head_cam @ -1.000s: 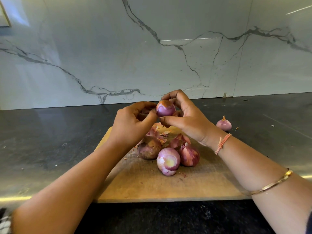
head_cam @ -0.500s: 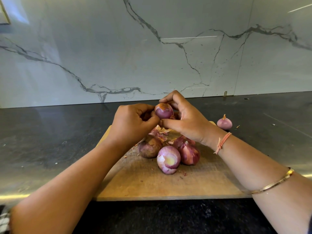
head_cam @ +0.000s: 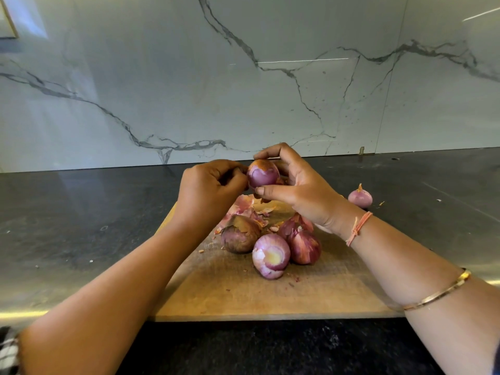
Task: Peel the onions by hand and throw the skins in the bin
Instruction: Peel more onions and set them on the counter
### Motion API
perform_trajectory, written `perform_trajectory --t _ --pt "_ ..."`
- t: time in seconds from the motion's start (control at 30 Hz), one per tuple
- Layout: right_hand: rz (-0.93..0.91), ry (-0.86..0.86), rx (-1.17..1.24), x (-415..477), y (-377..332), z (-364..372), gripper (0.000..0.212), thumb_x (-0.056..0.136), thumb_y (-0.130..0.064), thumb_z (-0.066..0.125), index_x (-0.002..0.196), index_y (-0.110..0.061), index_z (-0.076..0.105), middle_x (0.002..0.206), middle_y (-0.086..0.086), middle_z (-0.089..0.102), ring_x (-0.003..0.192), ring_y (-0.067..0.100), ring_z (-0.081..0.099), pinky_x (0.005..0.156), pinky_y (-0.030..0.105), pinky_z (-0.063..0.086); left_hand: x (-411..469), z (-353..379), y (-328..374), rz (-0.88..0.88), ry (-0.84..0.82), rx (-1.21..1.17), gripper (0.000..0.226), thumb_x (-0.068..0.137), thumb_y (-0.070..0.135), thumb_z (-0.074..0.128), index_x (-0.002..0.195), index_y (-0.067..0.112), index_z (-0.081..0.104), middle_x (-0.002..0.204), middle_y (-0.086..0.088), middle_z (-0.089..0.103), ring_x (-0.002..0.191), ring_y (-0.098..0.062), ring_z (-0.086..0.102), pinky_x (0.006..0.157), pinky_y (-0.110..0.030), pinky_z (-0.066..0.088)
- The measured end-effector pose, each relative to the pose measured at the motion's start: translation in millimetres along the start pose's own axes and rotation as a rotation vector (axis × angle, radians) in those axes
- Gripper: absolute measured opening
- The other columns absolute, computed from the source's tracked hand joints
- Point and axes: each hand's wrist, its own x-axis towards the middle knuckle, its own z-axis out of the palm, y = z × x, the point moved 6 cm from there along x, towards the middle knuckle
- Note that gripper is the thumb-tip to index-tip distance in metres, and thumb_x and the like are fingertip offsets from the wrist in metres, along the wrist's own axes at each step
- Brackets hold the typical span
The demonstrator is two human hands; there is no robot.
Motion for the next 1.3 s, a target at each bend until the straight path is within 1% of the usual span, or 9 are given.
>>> perform_trajectory --t 0.2,0.27,0.37,0.53,0.63,0.83,0.97,1.07,1.3 --pt "0.017 0.016 0.172 2 1 -3 0.048 0.074 0.002 0.064 0.111 -0.028 0.060 0.109 0.008 0.058 0.091 0.014 0.061 0.077 0.026 0.053 -3 5 -4 -0.082 -0.046 -0.087 0.021 0.086 0.010 0.059 0.089 0.026 0.072 0.075 0.006 0.072 0.075 -0.017 0.069 0.073 -0.042 0.058" --pt "0.005 0.016 0.138 1 1 -3 0.048 0.082 0.011 0.059 0.114 -0.025 0.058 0.111 0.005 0.059 0.085 0.007 0.061 0.070 0.019 0.049 -5 6 0 -0.070 -0.086 -0.138 0.020 0.086 0.013 0.062 0.091 0.030 0.070 0.077 0.013 0.072 0.076 -0.009 0.069 0.074 -0.032 0.058" --pt "-0.011 0.015 0.054 1 1 -3 0.052 0.085 0.011 0.056 0.118 -0.028 0.058 0.114 0.000 0.060 0.086 0.003 0.060 0.073 0.016 0.047 -6 7 2 -0.053 -0.108 -0.118 0.014 0.085 0.020 0.067 0.090 0.032 0.070 0.073 0.020 0.069 0.071 0.004 0.066 0.067 -0.019 0.054" --pt "-0.038 -0.016 -0.183 1 3 5 0.053 0.075 -0.013 0.059 0.125 -0.027 0.052 0.122 -0.003 0.058 0.111 0.009 0.058 0.096 0.021 0.046 -5 8 -3 -0.070 -0.087 -0.043 0.008 0.083 0.025 0.067 0.083 0.022 0.075 0.059 0.003 0.065 0.051 -0.003 0.051 0.052 -0.021 0.043" --pt "-0.070 -0.019 -0.250 1 3 6 0.051 0.079 -0.010 0.063 0.128 -0.021 0.050 0.126 -0.002 0.057 0.116 0.012 0.056 0.097 0.017 0.043 -4 8 -3 -0.056 -0.092 0.003 0.011 0.082 0.024 0.066 0.072 0.024 0.070 0.050 0.007 0.056 0.047 -0.003 0.044 0.047 -0.015 0.034" --pt "-0.086 -0.021 -0.299 1 1 7 0.046 0.085 -0.003 0.068 0.125 -0.019 0.051 0.118 -0.005 0.060 0.106 0.004 0.059 0.092 0.010 0.042 -2 6 -3 -0.003 -0.052 0.046 0.026 0.076 0.030 0.058 0.066 0.010 0.071 0.051 -0.006 0.058 0.046 -0.010 0.042 0.046 -0.028 0.034" --pt "-0.068 -0.049 -0.250 1 1 8 0.046 0.083 -0.002 0.069 0.119 -0.025 0.051 0.112 -0.011 0.059 0.104 0.003 0.059 0.095 0.017 0.044 -2 3 -5 -0.008 -0.032 0.063 0.018 0.081 0.012 0.063 0.065 0.009 0.072 0.054 -0.006 0.063 0.053 -0.021 0.054 0.052 -0.035 0.043" --pt "-0.051 -0.036 -0.127 1 0 7 0.044 0.074 -0.010 0.069 0.110 -0.030 0.052 0.104 -0.011 0.061 0.096 0.003 0.061 0.093 0.023 0.047 -1 1 -5 -0.062 0.002 0.015 0.022 0.083 0.009 0.061 0.064 0.012 0.071 0.056 -0.001 0.065 0.052 -0.014 0.056 0.054 -0.033 0.046" --pt "-0.028 0.072 -0.036 1 -1 -5 0.044 0.067 -0.016 0.070 0.102 -0.032 0.047 0.105 0.018 0.062 0.092 0.023 0.062 0.088 0.040 0.053 -2 4 -9 -0.141 -0.019 -0.042 0.021 0.088 0.020 0.062 0.070 0.014 0.073 0.063 0.001 0.069 0.065 -0.022 0.066 0.067 -0.045 0.056"
